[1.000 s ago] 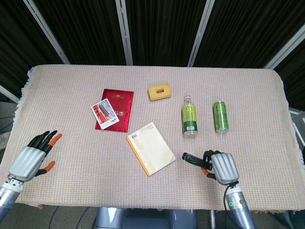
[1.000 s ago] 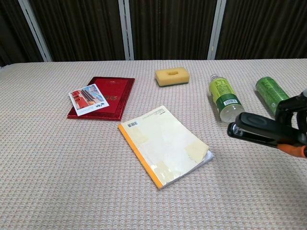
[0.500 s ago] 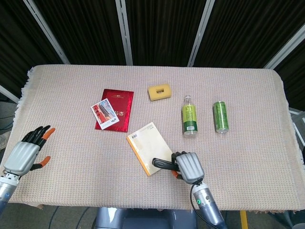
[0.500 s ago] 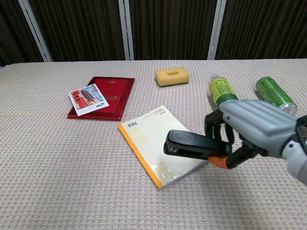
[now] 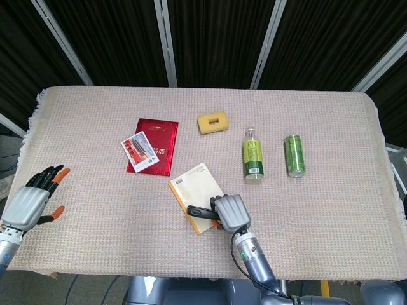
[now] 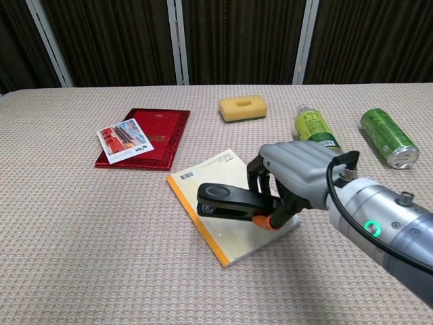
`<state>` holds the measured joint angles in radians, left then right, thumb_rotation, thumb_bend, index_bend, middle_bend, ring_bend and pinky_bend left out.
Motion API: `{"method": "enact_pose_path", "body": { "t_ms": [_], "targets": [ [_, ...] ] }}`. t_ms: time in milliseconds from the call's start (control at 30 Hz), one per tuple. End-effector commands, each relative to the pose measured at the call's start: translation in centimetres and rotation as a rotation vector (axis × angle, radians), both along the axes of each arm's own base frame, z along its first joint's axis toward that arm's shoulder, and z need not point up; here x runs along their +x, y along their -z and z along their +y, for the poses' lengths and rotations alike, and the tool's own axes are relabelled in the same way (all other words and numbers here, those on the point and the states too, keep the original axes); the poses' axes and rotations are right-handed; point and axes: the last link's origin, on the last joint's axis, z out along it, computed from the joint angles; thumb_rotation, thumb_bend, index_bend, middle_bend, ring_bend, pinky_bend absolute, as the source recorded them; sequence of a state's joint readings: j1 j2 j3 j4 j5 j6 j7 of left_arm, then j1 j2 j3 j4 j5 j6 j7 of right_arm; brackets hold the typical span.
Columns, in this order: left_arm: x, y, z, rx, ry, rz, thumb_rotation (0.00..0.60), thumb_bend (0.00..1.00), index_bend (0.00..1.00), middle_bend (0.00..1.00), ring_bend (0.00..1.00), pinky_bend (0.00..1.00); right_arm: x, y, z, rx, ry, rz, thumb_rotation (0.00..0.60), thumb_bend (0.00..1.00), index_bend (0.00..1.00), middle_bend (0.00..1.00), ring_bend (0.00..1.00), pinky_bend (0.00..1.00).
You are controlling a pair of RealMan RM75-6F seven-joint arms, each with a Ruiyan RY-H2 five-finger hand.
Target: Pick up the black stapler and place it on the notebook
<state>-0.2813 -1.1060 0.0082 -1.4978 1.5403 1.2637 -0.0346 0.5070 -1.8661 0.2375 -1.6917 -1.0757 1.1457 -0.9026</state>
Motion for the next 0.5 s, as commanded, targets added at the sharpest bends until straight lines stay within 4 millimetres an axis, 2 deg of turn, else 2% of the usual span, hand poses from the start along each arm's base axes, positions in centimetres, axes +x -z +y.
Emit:
{"method": "enact_pose_path", "body": {
  "t_ms": [33, 500],
  "targets": [
    [-0.1, 0.0, 0.1, -0.003, -0.005, -0.001, 0.6, 0.32, 0.0, 0.0, 0.0, 0.15, 0.5, 0.7, -0.6, 0.008, 0.003, 0.002, 0.6, 0.32, 0.68, 0.57, 0.55, 0.7],
    [-0.6, -0.2, 0.2, -0.008, -0.029, -0.009, 0.6, 0.32, 0.0, 0.0, 0.0, 0.15, 1.3, 2.4, -3.1, 0.019, 0.009, 0.03, 0.6, 0.32, 0.68, 0.57, 0.55, 0.7]
  ]
}}
